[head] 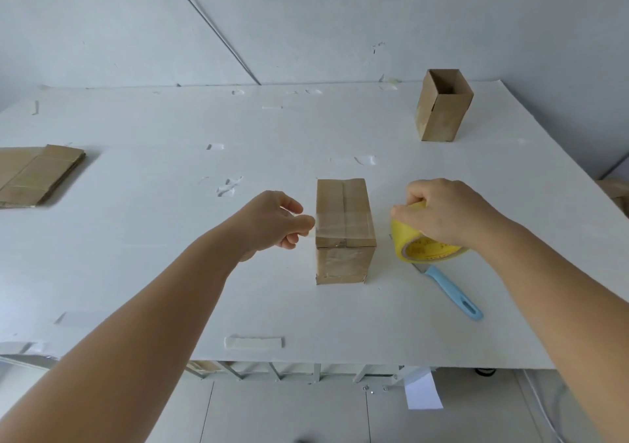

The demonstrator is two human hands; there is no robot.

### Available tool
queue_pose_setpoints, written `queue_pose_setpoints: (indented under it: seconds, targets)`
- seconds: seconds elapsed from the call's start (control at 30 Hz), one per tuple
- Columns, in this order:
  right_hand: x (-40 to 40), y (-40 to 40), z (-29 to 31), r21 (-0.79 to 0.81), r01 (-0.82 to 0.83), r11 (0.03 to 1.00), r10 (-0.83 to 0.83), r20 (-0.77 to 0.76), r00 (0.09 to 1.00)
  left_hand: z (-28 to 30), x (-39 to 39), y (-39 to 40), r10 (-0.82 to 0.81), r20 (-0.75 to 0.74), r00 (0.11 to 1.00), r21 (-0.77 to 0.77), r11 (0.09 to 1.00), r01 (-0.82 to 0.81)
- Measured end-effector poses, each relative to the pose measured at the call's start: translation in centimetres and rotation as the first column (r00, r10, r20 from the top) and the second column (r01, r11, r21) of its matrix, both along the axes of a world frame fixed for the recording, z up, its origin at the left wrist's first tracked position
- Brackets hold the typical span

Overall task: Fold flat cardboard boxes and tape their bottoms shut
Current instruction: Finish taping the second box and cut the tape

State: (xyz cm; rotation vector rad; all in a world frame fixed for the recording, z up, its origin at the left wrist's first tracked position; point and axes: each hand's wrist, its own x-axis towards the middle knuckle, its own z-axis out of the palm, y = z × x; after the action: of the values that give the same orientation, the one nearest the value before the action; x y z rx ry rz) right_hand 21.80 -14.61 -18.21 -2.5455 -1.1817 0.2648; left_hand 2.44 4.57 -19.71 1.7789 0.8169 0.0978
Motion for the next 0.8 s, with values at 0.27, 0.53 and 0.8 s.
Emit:
queue_pose_setpoints:
  seconds: [0.27,0.53,0.8]
  targets:
    - [0.1,0.3,-1.7,0.014,0.001,1.000,-0.001,-0.007,1.000,-1.4,-0.2,0.5,0.015,0.035,0.999,0.025,1.000,-0.016]
    - [-0.1,0.7,-2.5,-0.007,0.006,1.000,-0.006,-0.031,1.000,-2.4,-0.5,0.6,0.030,0.048,0.998,0.009,0.999,-0.031]
    - [0.0,0.6,-4.3,-0.011,0.036,0.999,-0.037,-0.111,0.993,-4.1,-0.2,0.4,0.031,0.041,0.999,-0.072,0.997,-0.028]
